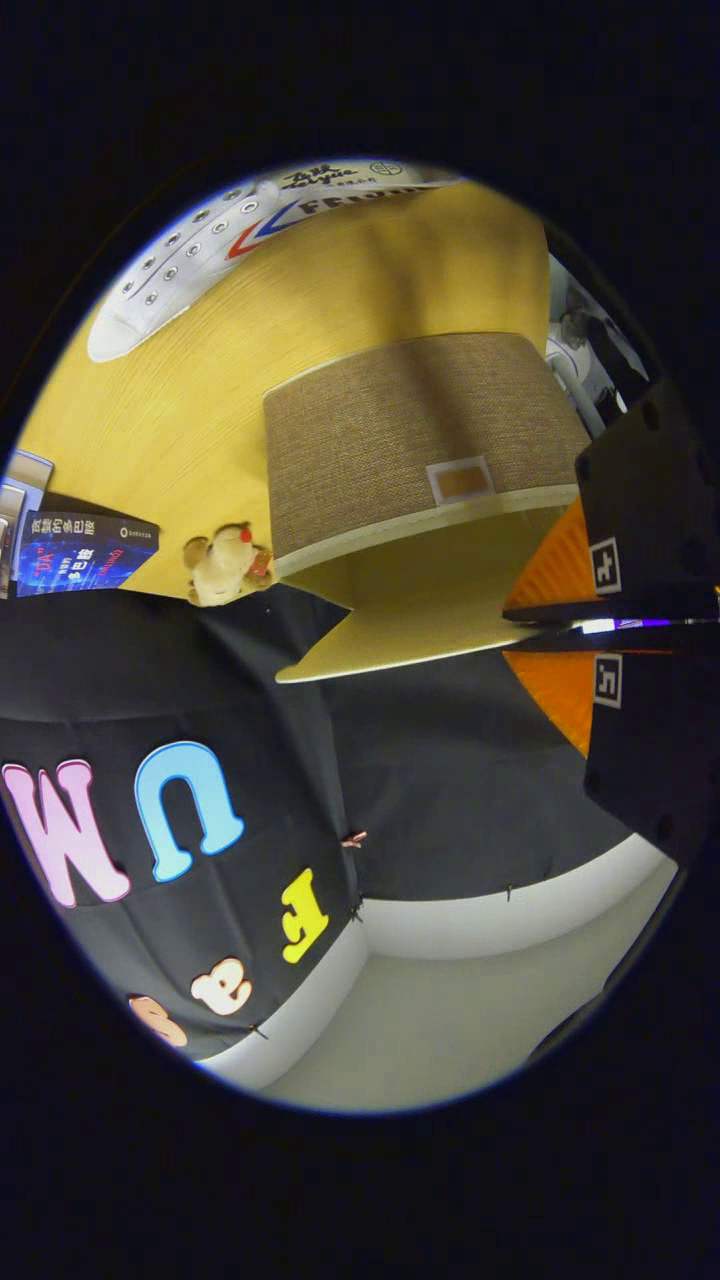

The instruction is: Open the storage box then place both shoes into the box .Put the left shoe in first, then the right shoe, with the right side of both shoes facing outward in a uniform manner.

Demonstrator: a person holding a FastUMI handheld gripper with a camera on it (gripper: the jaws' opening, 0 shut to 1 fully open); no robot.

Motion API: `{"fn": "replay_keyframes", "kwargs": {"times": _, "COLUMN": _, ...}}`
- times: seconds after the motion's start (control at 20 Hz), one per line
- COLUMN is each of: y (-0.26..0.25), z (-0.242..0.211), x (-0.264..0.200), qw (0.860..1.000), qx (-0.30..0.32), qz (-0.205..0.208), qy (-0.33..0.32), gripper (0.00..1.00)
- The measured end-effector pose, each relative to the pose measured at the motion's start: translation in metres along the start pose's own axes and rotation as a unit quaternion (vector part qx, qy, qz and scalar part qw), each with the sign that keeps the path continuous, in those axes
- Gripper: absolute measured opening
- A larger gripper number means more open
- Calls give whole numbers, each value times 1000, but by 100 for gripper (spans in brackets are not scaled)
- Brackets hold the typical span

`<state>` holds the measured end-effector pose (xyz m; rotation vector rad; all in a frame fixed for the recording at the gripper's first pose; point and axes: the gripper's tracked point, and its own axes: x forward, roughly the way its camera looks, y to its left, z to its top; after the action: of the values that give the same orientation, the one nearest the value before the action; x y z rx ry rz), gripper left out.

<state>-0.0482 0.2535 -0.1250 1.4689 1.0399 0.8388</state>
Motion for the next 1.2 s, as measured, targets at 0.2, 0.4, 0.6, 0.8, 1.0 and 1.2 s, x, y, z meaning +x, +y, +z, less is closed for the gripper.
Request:
{"fn": "replay_keyframes", "kwargs": {"times": 0.2, "y": 21, "z": -6, "x": 6, "qw": 999, "qx": -32, "qz": -10, "qy": 3, "gripper": 5}}
{"fn": "replay_keyframes", "kwargs": {"times": 0.4, "y": 50, "z": -10, "x": 22, "qw": 999, "qx": -50, "qz": -20, "qy": 3, "gripper": 5}}
{"fn": "replay_keyframes", "kwargs": {"times": 0.6, "y": 81, "z": -24, "x": 52, "qw": 996, "qx": -80, "qz": -33, "qy": 16, "gripper": 5}}
{"fn": "replay_keyframes", "kwargs": {"times": 0.8, "y": 110, "z": -37, "x": 95, "qw": 993, "qx": -112, "qz": -40, "qy": 26, "gripper": 5}}
{"fn": "replay_keyframes", "kwargs": {"times": 1.0, "y": 129, "z": -54, "x": 146, "qw": 990, "qx": -129, "qz": -39, "qy": 32, "gripper": 5}}
{"fn": "replay_keyframes", "kwargs": {"times": 1.2, "y": 127, "z": -73, "x": 197, "qw": 987, "qx": -145, "qz": -51, "qy": 37, "gripper": 5}}
